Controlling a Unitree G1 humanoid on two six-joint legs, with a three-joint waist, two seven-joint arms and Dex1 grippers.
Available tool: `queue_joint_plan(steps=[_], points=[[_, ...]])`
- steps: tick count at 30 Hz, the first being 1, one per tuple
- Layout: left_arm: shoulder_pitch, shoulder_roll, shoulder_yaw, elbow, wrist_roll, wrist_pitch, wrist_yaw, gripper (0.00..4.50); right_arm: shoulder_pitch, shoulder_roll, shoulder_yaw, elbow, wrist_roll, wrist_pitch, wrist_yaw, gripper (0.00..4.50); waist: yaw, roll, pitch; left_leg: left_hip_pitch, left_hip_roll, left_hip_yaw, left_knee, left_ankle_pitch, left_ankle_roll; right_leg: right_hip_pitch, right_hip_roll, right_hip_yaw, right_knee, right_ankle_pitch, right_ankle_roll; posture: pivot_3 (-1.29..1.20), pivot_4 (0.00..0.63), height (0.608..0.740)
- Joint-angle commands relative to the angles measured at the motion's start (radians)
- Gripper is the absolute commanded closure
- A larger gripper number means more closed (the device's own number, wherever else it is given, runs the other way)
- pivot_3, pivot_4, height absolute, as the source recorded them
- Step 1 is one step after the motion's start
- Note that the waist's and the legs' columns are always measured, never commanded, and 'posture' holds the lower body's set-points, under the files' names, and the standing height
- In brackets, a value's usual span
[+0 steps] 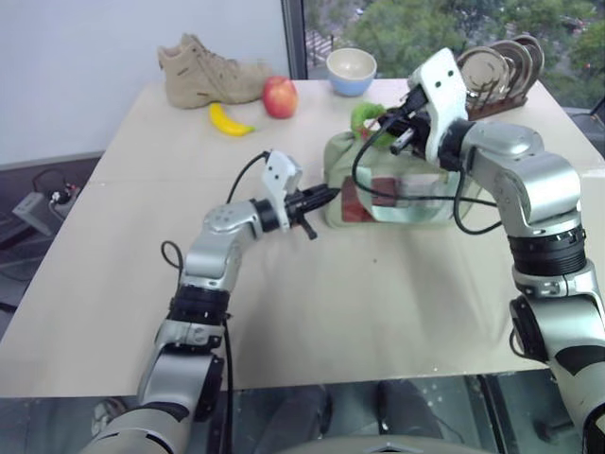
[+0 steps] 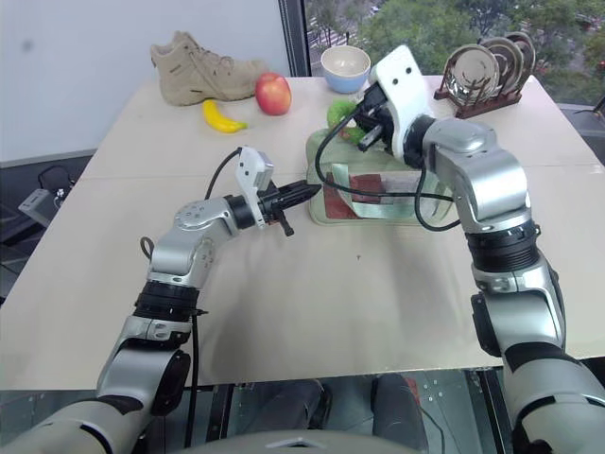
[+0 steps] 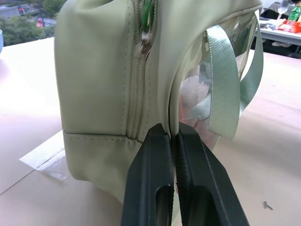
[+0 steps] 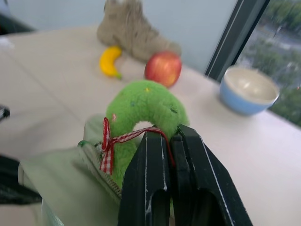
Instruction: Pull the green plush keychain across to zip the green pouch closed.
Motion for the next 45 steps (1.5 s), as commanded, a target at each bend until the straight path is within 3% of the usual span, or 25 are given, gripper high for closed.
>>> queue_joint_plan(steps=[1,15,19,27,32,38,45], points=[[-0.011,0.0,-0.003,0.022,0.025,0.015,0.041,4.5,-0.039,0.001,-0.075,-0.048,0.008,-0.028,-0.036,4.47,0.0,0.0,0.0,0.0,0.0,0.0,0.0,0.0,0.0,0.0,0.0,0.0,0.0,0.0,0.0,0.0,0.15,0.74],[-0.022,0.022,-0.007,0.087,0.049,-0.002,0.095,4.5,-0.006,-0.108,-0.173,0.015,-0.045,-0.091,-0.137,4.47,0.002,0.0,0.0,0.0,0.0,0.0,0.0,0.0,0.0,0.0,0.0,0.0,0.0,0.0,0.0,0.0,0.15,0.74],[-0.014,0.022,-0.044,0.063,0.066,-0.067,0.063,4.5,-0.05,-0.02,-0.174,-0.065,0.068,-0.114,-0.098,4.47,0.002,0.0,0.0,0.0,0.0,0.0,0.0,0.0,0.0,0.0,0.0,0.0,0.0,0.0,0.0,0.0,0.15,0.74],[-0.027,-0.007,-0.064,0.035,0.066,-0.027,0.086,4.5,-0.153,0.087,-0.077,-0.011,0.012,-0.174,-0.116,4.47,0.003,0.0,0.0,0.001,0.0,0.0,0.0,0.0,0.0,0.001,0.0,0.0,0.0,0.0,0.0,0.0,0.15,0.74],[-0.021,0.003,-0.034,0.058,0.064,0.005,0.119,4.5,-0.128,0.023,-0.121,0.019,-0.026,-0.187,-0.136,4.47,0.003,0.0,0.0,0.001,-0.001,-0.001,0.0,0.0,0.0,0.001,0.0,0.0,0.0,0.0,0.0,0.0,0.15,0.74],[-0.009,0.005,-0.002,0.061,0.045,0.041,0.162,4.5,0.006,-0.119,-0.209,-0.005,-0.073,-0.174,-0.182,4.47,0.003,0.0,0.0,0.001,-0.001,-0.001,0.0,0.0,0.0,0.001,0.0,0.0,0.0,0.0,0.0,0.0,0.15,0.74],[-0.006,0.0,0.024,0.073,0.035,0.063,0.199,4.5,0.171,-0.175,-0.313,-0.073,-0.109,-0.143,-0.276,4.47,-0.002,0.003,-0.002,0.003,0.001,0.003,-0.002,0.0,0.0,0.0,0.001,0.003,0.0,0.0,0.0,0.0,0.15,0.74]])
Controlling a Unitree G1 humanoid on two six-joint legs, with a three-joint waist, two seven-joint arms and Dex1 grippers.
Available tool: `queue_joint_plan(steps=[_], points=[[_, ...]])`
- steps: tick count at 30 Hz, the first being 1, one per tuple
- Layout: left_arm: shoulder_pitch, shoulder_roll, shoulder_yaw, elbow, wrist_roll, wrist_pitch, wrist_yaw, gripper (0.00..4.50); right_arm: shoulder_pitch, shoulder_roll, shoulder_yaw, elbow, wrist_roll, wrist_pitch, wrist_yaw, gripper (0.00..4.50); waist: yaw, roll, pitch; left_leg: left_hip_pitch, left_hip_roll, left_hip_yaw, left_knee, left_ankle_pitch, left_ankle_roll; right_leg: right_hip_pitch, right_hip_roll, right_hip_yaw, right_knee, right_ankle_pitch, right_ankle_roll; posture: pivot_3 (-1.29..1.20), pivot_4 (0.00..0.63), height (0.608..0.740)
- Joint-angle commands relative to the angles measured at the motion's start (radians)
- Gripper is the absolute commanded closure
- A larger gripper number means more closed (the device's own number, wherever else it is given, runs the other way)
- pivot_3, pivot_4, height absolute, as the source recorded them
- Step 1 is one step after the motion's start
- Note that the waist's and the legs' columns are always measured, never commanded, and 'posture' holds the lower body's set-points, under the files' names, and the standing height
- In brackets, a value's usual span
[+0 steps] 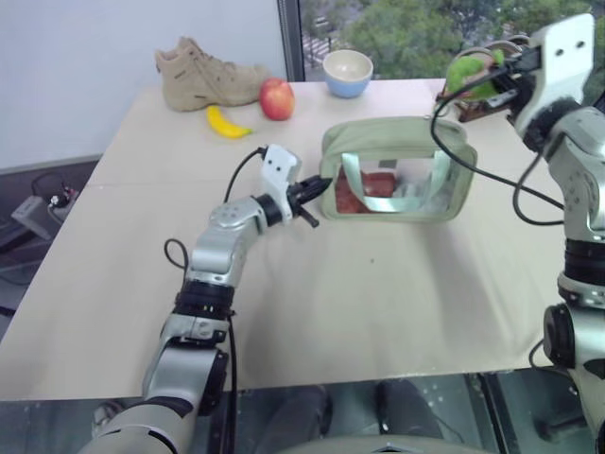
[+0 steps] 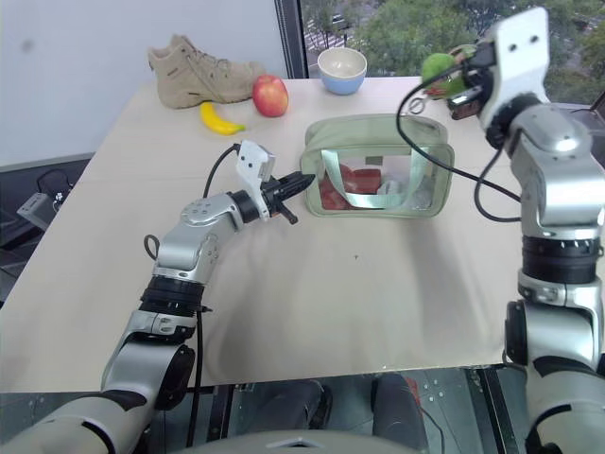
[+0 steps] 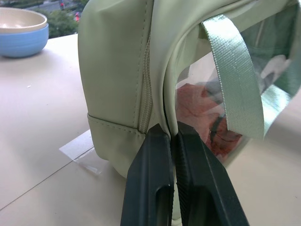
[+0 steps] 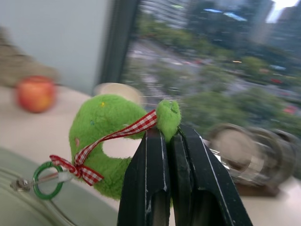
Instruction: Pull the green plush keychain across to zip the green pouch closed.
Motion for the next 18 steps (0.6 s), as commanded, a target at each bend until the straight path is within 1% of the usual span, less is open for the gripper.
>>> queue_joint_plan(steps=[1,3,6,11,18], points=[[0.025,0.015,0.028,0.034,0.013,0.033,0.034,4.5,0.048,-0.022,-0.088,-0.068,-0.026,0.004,-0.07,4.47,0.0,0.001,0.0,0.0,0.0,0.001,0.0,0.0,0.0,0.0,0.0,0.001,0.0,0.0,0.0,0.0,0.15,0.74],[0.024,0.013,0.033,0.036,0.004,0.039,0.034,4.5,0.122,-0.019,-0.121,-0.058,-0.048,0.026,-0.117,4.47,0.002,0.0,-0.002,0.001,0.0,0.002,0.001,0.0,0.0,0.0,0.0,0.002,0.0,0.0,0.0,0.0,0.15,0.74],[0.02,0.016,0.033,0.042,0.0,0.039,0.031,4.5,0.216,-0.016,-0.122,-0.057,-0.08,0.055,-0.155,4.47,0.003,0.001,-0.003,0.001,0.0,0.002,0.001,0.0,0.0,0.0,0.0,0.003,0.0,0.0,0.0,0.0,0.15,0.74],[0.014,0.018,0.034,0.042,-0.01,0.044,0.033,4.5,0.355,-0.009,-0.038,-0.104,-0.144,0.079,-0.172,4.47,-0.001,0.007,-0.007,0.002,0.0,0.003,0.0,0.0,0.0,0.0,0.0,0.004,0.0,0.0,0.0,0.0,0.15,0.74],[0.01,0.018,0.039,0.037,-0.019,0.052,0.033,4.5,0.429,0.017,0.05,-0.062,-0.214,0.061,-0.187,4.47,0.0,0.008,-0.01,0.004,0.001,0.006,0.0,0.0,0.0,0.001,0.002,0.007,0.001,0.0,0.0,0.0,0.15,0.74]])
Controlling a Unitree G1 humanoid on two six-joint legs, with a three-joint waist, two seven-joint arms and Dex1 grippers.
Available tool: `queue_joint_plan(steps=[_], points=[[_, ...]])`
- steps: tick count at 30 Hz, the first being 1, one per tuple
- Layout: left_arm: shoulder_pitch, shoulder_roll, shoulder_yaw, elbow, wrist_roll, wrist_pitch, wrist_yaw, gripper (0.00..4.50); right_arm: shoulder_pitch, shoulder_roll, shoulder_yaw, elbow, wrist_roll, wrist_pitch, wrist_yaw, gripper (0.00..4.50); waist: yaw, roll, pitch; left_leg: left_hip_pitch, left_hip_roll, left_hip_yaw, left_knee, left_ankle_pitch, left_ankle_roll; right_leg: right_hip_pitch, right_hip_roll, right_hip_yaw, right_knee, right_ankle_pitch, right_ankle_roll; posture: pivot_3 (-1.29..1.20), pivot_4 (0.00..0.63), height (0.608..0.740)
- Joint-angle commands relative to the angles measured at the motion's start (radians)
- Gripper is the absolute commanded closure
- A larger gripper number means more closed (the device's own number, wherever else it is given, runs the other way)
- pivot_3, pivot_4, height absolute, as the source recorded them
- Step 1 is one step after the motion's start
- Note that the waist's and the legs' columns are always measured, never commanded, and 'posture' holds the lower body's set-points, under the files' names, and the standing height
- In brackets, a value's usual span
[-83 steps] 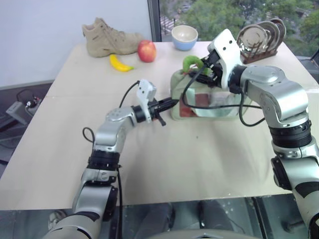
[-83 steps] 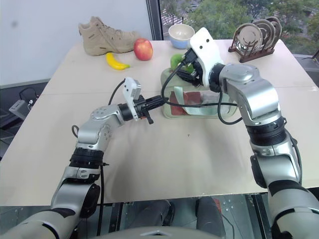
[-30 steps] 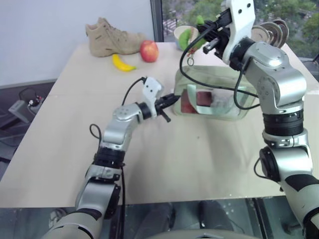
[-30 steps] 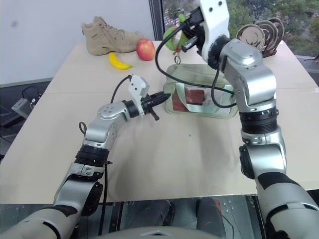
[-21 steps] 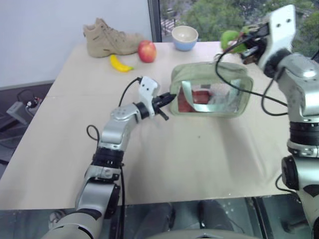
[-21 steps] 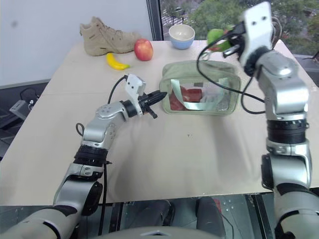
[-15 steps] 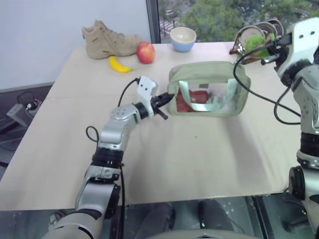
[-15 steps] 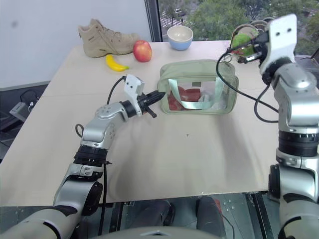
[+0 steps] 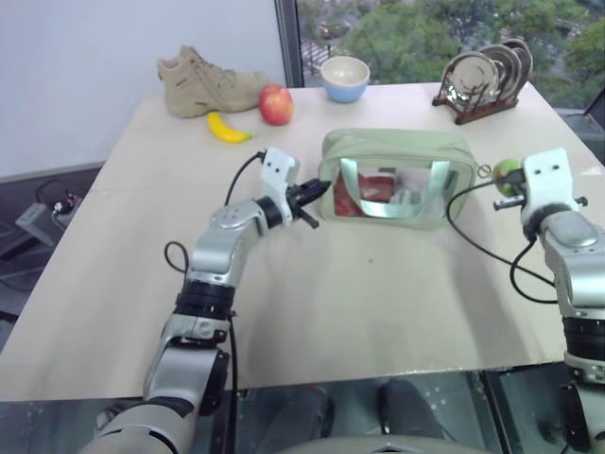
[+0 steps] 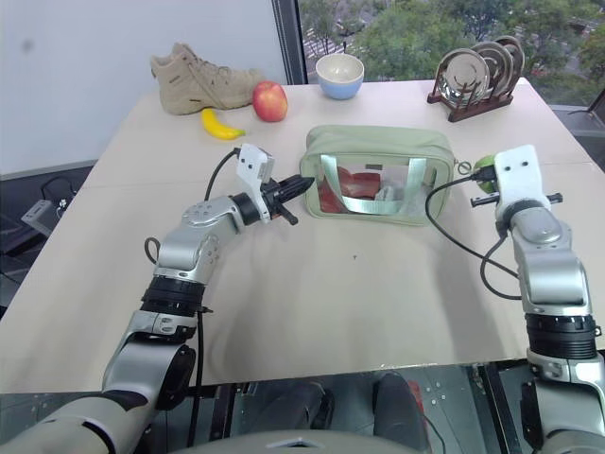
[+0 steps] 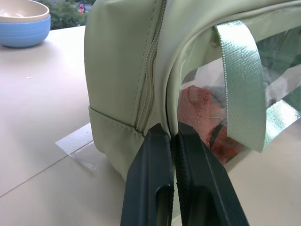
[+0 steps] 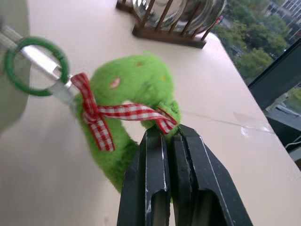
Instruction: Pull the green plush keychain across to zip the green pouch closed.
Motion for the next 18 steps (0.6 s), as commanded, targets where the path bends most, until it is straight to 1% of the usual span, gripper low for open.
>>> queue_joint_plan(steps=[1,8,14,18], points=[[0.01,0.023,0.034,0.022,0.011,0.016,0.021,4.5,0.019,0.002,0.019,0.021,-0.049,-0.029,-0.021,4.47,0.0,0.0,0.0,0.0,0.0,0.0,0.0,0.0,0.0,0.0,0.0,0.0,0.0,0.0,0.0,0.0,0.15,0.74],[0.012,0.021,0.034,0.015,0.004,0.019,0.023,4.5,0.016,0.021,0.048,0.098,-0.081,-0.084,-0.014,4.47,0.0,0.0,0.0,0.0,0.0,0.001,-0.001,0.0,0.0,0.0,0.0,0.001,-0.001,0.0,0.0,0.0,0.15,0.74],[0.012,0.024,0.031,0.025,0.007,0.008,0.019,4.5,-0.016,0.004,0.114,0.199,-0.121,-0.135,0.029,4.47,0.0,0.0,0.0,0.001,0.0,0.001,-0.001,0.0,0.0,0.001,0.001,0.001,-0.001,0.0,0.0,0.0,0.15,0.74],[0.019,0.02,0.036,0.008,-0.004,0.0,0.012,4.5,-0.045,0.006,0.103,0.234,-0.118,-0.18,0.04,4.47,0.0,0.0,0.0,0.001,0.0,0.001,-0.001,0.0,0.0,0.001,0.001,0.001,-0.001,0.0,0.0,0.0,0.15,0.74]])
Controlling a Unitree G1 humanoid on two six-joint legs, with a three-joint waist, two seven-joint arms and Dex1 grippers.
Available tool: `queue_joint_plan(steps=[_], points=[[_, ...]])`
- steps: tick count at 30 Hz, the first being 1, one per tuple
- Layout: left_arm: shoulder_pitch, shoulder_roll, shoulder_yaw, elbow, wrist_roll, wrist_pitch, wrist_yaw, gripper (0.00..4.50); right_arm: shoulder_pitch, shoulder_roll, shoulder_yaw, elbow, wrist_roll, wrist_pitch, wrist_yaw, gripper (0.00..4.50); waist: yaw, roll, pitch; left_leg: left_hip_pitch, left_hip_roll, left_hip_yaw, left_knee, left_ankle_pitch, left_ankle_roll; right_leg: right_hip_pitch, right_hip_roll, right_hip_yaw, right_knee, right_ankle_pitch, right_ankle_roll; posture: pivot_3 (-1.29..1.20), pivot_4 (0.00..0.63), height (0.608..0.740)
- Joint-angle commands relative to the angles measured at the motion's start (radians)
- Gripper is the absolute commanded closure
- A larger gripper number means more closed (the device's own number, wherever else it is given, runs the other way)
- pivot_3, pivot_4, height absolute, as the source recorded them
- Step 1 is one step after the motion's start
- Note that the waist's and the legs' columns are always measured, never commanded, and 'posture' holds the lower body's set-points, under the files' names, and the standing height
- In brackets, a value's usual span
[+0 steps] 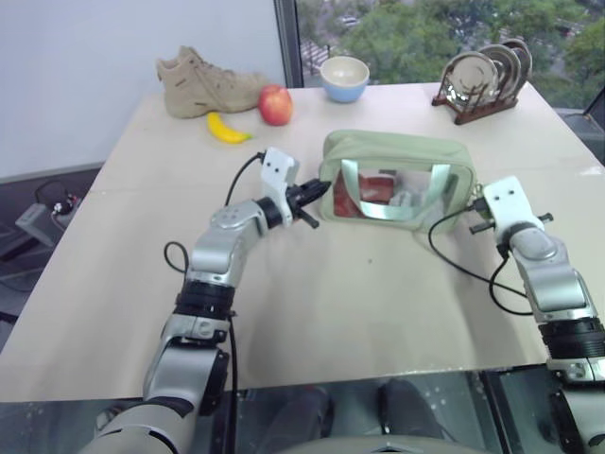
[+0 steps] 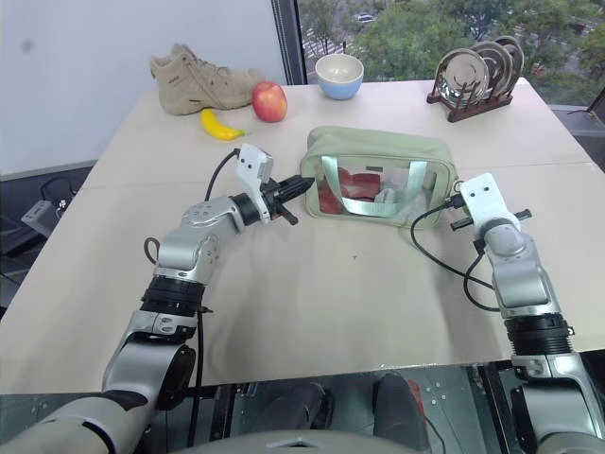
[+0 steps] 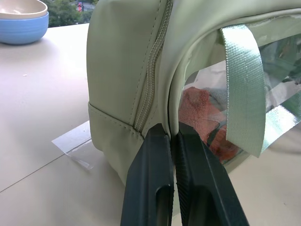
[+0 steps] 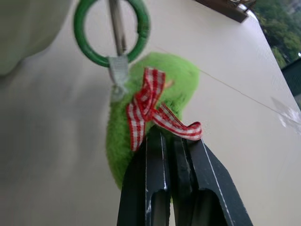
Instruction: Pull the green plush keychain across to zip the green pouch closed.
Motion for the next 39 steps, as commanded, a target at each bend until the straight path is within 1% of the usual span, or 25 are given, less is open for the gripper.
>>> queue_joint_plan(steps=[1,3,6,9,12,13,14,15,16,17,18,21,22,24,28,31,34,36,39], points=[[0.021,0.021,0.036,0.001,0.004,-0.002,0.008,4.5,-0.025,-0.013,-0.034,0.014,0.004,-0.036,0.016,4.47,0.0,0.0,0.0,0.0,0.0,0.0,0.0,0.0,0.0,0.0,0.0,0.0,0.0,0.0,0.0,0.0,0.15,0.74],[0.031,0.021,0.042,-0.025,-0.015,-0.013,-0.015,4.5,-0.017,-0.025,-0.063,-0.026,0.051,-0.023,0.076,4.47,0.0,0.0,0.0,0.0,0.0,0.0,0.0,0.0,0.0,0.0,0.0,0.0,0.0,0.0,0.0,0.0,0.15,0.74],[0.044,0.023,0.05,-0.064,-0.039,-0.02,-0.043,4.5,0.015,-0.055,-0.097,-0.095,0.097,-0.004,0.146,3.46,0.001,0.0,0.0,0.0,0.0,0.0,-0.001,0.0,0.0,0.0,0.0,0.0,-0.001,0.0,0.0,0.0,0.15,0.74],[0.069,0.043,0.06,-0.116,-0.073,-0.01,-0.093,4.5,0.106,-0.119,-0.146,-0.242,0.152,0.01,0.245,1.96,0.003,0.0,0.0,-0.003,0.0,-0.001,-0.001,0.0,0.0,-0.002,0.0,-0.001,-0.002,0.0,0.0,0.0,0.15,0.74],[0.116,0.081,0.073,-0.166,-0.098,-0.031,-0.158,4.5,0.199,-0.147,-0.251,-0.413,0.271,0.039,0.335,0.4,0.003,0.0,0.0,-0.004,0.0,-0.002,-0.002,0.0,0.0,-0.002,0.0,-0.002,-0.003,0.0,0.0,0.0,0.15,0.74],[0.132,0.093,0.086,-0.183,-0.117,-0.025,-0.174,4.5,0.228,-0.156,-0.287,-0.462,0.305,0.053,0.36,0.15,0.003,0.001,0.001,-0.004,0.0,-0.002,-0.001,0.0,0.0,-0.002,0.0,-0.001,-0.003,0.0,0.0,0.0,0.15,0.74],[0.143,0.101,0.099,-0.193,-0.126,-0.027,-0.18,4.5,0.254,-0.167,-0.31,-0.498,0.326,0.055,0.38,0.05,0.004,0.001,0.001,-0.004,0.0,-0.002,-0.002,0.0,0.0,-0.002,0.0,-0.001,-0.003,0.0,0.0,0.0,0.15,0.74],[0.155,0.113,0.117,-0.198,-0.135,-0.032,-0.186,4.5,0.282,-0.172,-0.344,-0.54,0.363,0.047,0.411,0.05,0.007,0.001,0.001,-0.003,0.0,-0.002,-0.001,0.0,0.0,-0.002,0.0,-0.001,-0.003,0.0,0.0,0.0,0.15,0.74],[0.17,0.133,0.133,-0.207,-0.154,-0.025,-0.21,3.95,0.308,-0.175,-0.391,-0.589,0.411,0.079,0.428,0.0,0.008,0.001,0.001,-0.003,0.0,-0.002,-0.002,0.0,0.0,-0.002,0.0,-0.002,-0.002,0.0,0.0,0.0,0.15,0.74],[0.179,0.147,0.142,-0.214,-0.167,-0.018,-0.227,3.79,0.326,-0.176,-0.424,-0.621,0.446,0.104,0.438,0.0,0.009,0.001,0.001,-0.003,0.0,-0.003,-0.001,0.0,0.0,-0.002,0.0,-0.002,-0.002,0.0,0.0,0.0,0.15,0.74],[0.187,0.162,0.15,-0.219,-0.178,-0.011,-0.239,3.46,0.349,-0.181,-0.453,-0.653,0.467,0.12,0.445,0.0,0.012,0.0,0.001,-0.003,0.0,-0.003,-0.001,0.0,0.0,-0.002,0.0,-0.003,-0.002,0.0,0.0,0.0,0.15,0.74],[0.212,0.194,0.161,-0.235,-0.192,-0.009,-0.266,2.21,0.416,-0.192,-0.502,-0.722,0.504,0.133,0.463,0.0,0.031,0.0,0.001,-0.003,0.0,-0.003,-0.001,0.0,0.0,-0.001,0.0,-0.003,-0.002,0.0,0.0,0.0,0.15,0.74],[0.229,0.209,0.168,-0.249,-0.195,-0.015,-0.28,1.96,0.438,-0.19,-0.518,-0.748,0.521,0.133,0.471,0.0,0.034,0.0,0.001,-0.002,0.0,-0.003,-0.001,0.0,0.0,0.0,0.0,-0.003,-0.003,0.0,0.0,0.0,0.15,0.74],[0.264,0.239,0.186,-0.28,-0.208,-0.02,-0.308,1.96,0.477,-0.19,-0.549,-0.795,0.556,0.136,0.487,0.0,0.039,0.0,0.001,-0.002,0.0,-0.003,-0.002,0.0,0.0,0.0,0.0,-0.003,-0.003,0.0,0.0,0.0,0.15,0.74],[0.371,0.34,0.262,-0.342,-0.259,0.017,-0.363,1.96,0.575,-0.211,-0.667,-0.879,0.666,0.19,0.54,0.0,0.042,0.001,0.001,-0.003,0.0,-0.003,-0.003,0.0,0.0,-0.001,0.0,-0.003,-0.004,0.0,0.0,0.0,0.15,0.74],[0.428,0.391,0.308,-0.369,-0.281,0.036,-0.372,1.96,0.68,-0.234,-0.758,-0.909,0.701,0.219,0.583,0.0,0.054,0.001,0.001,-0.001,0.0,-0.003,-0.004,0.0,0.0,0.001,0.0,-0.003,-0.005,0.0,0.0,0.0,0.15,0.74],[0.458,0.411,0.331,-0.392,-0.296,0.05,-0.365,1.96,0.768,-0.232,-0.812,-0.943,0.719,0.232,0.594,0.0,0.07,0.001,0.003,0.004,0.0,-0.004,-0.005,0.0,0.0,0.005,0.001,-0.004,-0.006,0.0,0.0,0.0,0.15,0.74],[0.468,0.412,0.336,-0.403,-0.303,0.059,-0.362,1.96,0.809,-0.226,-0.825,-0.958,0.724,0.23,0.592,0.0,0.082,0.001,0.004,0.013,0.0,-0.003,-0.011,-0.001,0.0,0.013,0.0,-0.003,-0.009,0.0,0.0,0.0,0.15,0.74],[0.469,0.408,0.334,-0.408,-0.297,0.053,-0.355,1.96,0.855,-0.215,-0.826,-0.981,0.711,0.222,0.575,0.0,0.086,0.001,0.004,0.015,0.001,-0.002,-0.014,-0.003,-0.003,0.014,0.0,-0.002,-0.011,0.0,0.0,0.0,0.15,0.74]])
